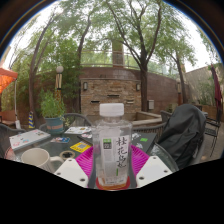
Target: Pour water
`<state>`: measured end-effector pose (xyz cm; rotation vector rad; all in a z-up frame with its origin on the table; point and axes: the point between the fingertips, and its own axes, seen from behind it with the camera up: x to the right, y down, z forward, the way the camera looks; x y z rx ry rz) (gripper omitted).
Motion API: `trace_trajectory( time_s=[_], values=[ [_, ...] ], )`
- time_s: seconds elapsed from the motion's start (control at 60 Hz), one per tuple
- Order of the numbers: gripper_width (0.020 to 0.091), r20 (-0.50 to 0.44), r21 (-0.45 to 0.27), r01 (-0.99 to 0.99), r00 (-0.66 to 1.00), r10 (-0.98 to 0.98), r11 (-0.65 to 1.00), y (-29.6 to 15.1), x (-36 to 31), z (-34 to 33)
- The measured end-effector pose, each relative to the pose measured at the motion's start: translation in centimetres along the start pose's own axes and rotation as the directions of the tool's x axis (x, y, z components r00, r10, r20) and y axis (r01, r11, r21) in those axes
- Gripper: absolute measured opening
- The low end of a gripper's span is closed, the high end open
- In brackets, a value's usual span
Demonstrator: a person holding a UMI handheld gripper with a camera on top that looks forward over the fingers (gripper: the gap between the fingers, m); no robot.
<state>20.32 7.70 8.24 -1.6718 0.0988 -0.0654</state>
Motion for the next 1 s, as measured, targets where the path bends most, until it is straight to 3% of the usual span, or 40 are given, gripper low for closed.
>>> trace_trajectory(
  time_s=[0.083,0.167,0.317,0.517,0.75,1.0],
  values=[
    [0.0521,0.002,0.007,0.003,1.0,-0.003,1.0,-0.1,-0.1,0.0],
    [0.0626,0.006,-0.006,0.0,1.0,0.0,1.0,0.0,-0.1,0.0],
    [0.0853,0.034,-0.13,-0.038,0.999,0.042,0.991,1.9,-0.6,-0.9],
    [0.0846,-0.006,-0.132,0.033,0.999,-0.034,0.991,1.3,0.9,-6.1],
    [0.084,-0.025,-0.139,0.042,0.999,-0.046,0.989,1.1,1.6,-17.0],
    [0.0842,0.017,-0.088,0.02,1.0,-0.019,0.996,-0.7,-1.1,-27.3]
  ],
)
